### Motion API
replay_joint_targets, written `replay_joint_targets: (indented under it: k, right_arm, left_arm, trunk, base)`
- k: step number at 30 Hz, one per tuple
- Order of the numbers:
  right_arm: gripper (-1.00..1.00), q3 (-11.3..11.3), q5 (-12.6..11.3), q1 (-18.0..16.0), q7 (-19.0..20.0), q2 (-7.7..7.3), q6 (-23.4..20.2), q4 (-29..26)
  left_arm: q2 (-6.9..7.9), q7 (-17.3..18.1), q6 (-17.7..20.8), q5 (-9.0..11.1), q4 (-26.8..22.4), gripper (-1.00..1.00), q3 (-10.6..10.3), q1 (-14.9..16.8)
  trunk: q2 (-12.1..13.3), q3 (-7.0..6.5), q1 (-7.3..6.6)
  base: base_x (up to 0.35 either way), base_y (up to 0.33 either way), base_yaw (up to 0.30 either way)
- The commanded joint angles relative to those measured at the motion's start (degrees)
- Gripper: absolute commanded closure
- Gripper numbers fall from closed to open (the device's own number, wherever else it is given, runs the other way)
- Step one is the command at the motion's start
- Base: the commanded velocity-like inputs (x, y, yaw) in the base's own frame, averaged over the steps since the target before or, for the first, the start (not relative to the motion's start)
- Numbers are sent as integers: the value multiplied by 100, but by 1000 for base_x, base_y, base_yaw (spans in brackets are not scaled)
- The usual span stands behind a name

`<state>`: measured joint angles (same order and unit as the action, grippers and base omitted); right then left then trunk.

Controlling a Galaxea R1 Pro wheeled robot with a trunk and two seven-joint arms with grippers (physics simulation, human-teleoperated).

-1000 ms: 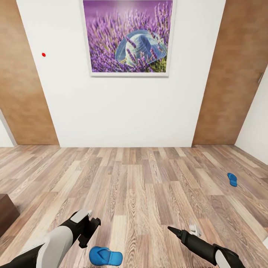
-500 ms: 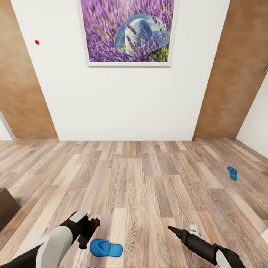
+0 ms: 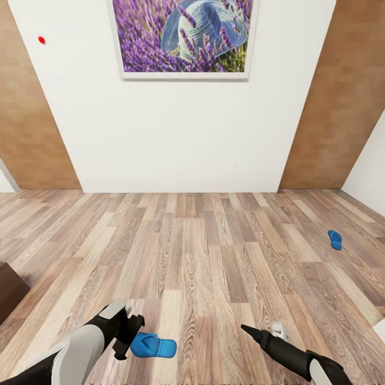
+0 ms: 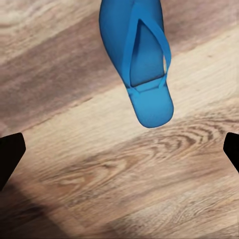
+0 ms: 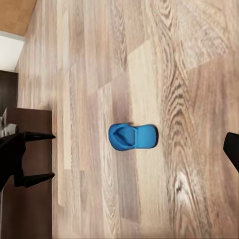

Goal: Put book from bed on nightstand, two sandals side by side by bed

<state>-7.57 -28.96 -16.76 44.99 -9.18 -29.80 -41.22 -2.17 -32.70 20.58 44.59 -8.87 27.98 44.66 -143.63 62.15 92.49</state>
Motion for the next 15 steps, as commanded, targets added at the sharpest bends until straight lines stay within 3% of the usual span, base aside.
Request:
replay_joint_targets:
  k: [1, 9, 15]
  right_arm:
    - [-100, -4, -30, -2, 3, 1, -41, 0]
    - [-100, 3, -23, -2, -9, 3, -37, 0]
    - [-100, 3, -22, -2, -8, 4, -35, 0]
  left_arm:
    - [-4, -42, 23, 43, -18, -100, -14, -1]
    - [-32, -44, 22, 49, -18, -100, -5, -1]
    - [-64, -39, 1, 49, -24, -100, -2, -1]
  trunk:
    - [-4, 28, 1]
    - [-15, 205, 22]
    - [-15, 205, 22]
  base:
    - [0, 0, 0]
    - [0, 0, 0]
    - [0, 0, 0]
